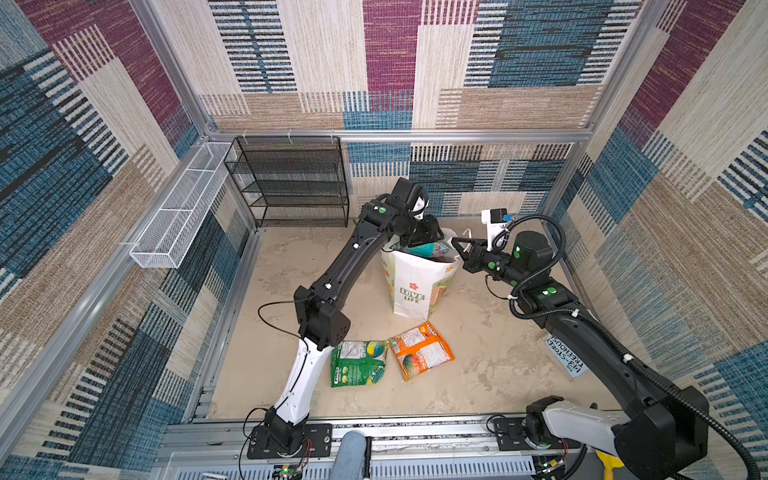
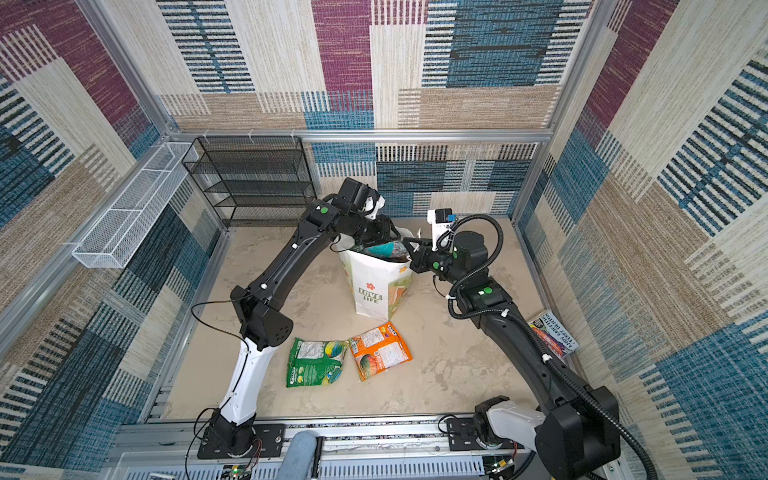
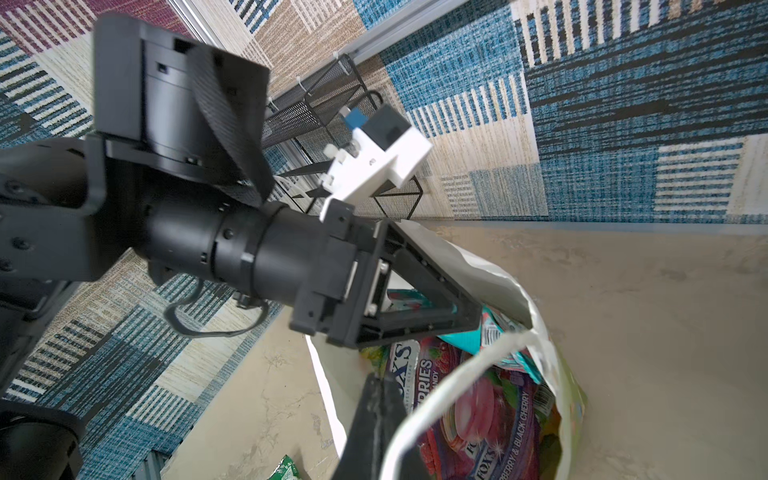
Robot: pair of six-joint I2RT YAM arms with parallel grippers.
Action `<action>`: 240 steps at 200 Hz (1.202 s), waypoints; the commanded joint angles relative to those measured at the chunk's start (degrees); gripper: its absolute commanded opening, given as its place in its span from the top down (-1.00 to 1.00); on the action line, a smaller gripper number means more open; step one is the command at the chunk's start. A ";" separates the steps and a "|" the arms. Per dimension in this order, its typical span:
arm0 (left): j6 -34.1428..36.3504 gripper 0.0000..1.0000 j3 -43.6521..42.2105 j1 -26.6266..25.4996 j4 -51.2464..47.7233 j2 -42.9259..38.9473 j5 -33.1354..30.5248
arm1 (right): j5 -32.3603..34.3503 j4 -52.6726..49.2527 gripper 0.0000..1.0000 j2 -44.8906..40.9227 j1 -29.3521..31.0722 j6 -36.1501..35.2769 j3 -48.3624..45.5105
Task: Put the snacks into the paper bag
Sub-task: 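Withdraw the left gripper from the bag toward the green Fox's packet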
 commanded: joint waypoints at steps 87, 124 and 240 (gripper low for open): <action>1.06 -0.42 -7.58 -0.12 0.08 -16.46 6.12 | 0.99 1.98 1.00 -0.46 -0.02 0.18 -0.31; 3.39 -0.46 -20.42 0.02 1.35 -28.19 4.46 | 0.52 2.28 1.00 -0.25 0.00 0.33 -0.26; -6.34 -0.85 -81.76 2.86 10.86 -74.53 -8.96 | 1.71 3.16 1.00 -1.24 0.00 0.42 -1.29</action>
